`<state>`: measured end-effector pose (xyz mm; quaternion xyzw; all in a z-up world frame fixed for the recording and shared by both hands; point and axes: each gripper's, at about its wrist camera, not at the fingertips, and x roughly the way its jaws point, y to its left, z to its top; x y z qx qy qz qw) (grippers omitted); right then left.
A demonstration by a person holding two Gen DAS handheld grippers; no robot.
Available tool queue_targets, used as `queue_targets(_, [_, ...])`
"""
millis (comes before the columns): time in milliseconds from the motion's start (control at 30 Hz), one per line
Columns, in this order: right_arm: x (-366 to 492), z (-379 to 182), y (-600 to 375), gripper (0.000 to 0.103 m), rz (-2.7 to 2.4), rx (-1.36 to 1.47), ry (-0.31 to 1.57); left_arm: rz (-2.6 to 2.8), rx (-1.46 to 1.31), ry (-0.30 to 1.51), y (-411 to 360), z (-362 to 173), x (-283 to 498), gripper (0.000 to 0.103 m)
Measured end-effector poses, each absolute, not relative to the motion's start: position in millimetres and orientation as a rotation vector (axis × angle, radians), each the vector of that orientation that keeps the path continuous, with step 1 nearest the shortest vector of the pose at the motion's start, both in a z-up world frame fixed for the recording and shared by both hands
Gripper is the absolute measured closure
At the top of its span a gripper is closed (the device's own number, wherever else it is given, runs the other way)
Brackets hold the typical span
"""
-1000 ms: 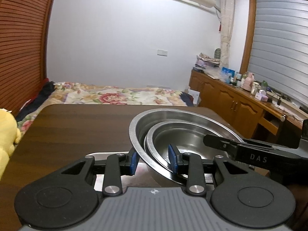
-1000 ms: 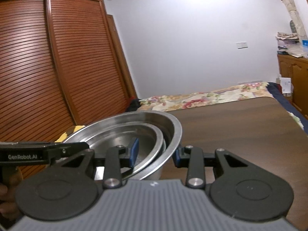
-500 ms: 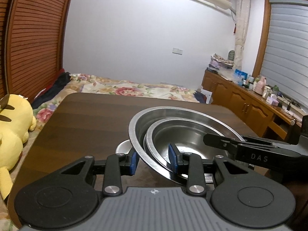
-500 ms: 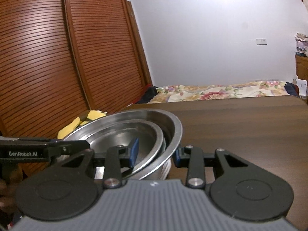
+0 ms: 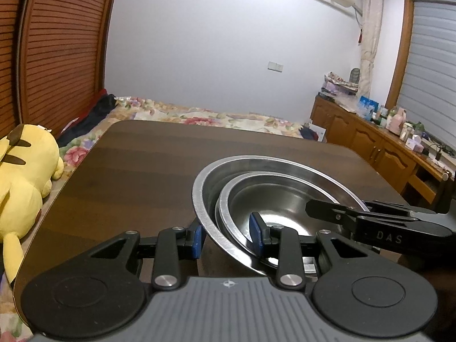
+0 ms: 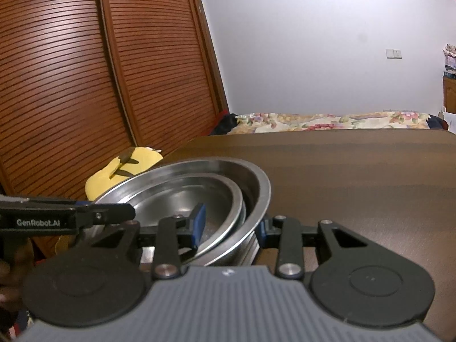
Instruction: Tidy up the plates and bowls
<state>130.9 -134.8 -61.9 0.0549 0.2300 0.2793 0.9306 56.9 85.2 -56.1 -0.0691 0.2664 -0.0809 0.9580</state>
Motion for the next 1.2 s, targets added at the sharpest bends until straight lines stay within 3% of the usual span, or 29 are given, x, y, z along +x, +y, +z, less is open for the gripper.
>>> queue_targets(600, [130.0,-60.5,-130.4,0.064,0.574,0.085,0.468,-0.147,-0.131,0.535,83.2,-61.0,56.1,0.068])
queue_targets(833, [129.1,-58.5,-129.9,0.049,0.569,0.07,0.465,-0.142,-0.129,0.538,83.2,-59.7,58.3,0.067])
queue_targets(1100, [124.9,-54.7,-137.8,0.027,0.54,0.065,0.438,-0.127,-0.116,0.526,85.3,-55.5,56.4,0.027])
queue_targets(1200, [122.3,-49.8,-143.9,0.015,0.518,0.066,0.42,-0.116,-0.106,0.514,84.5,-51.9,53.9,0.016])
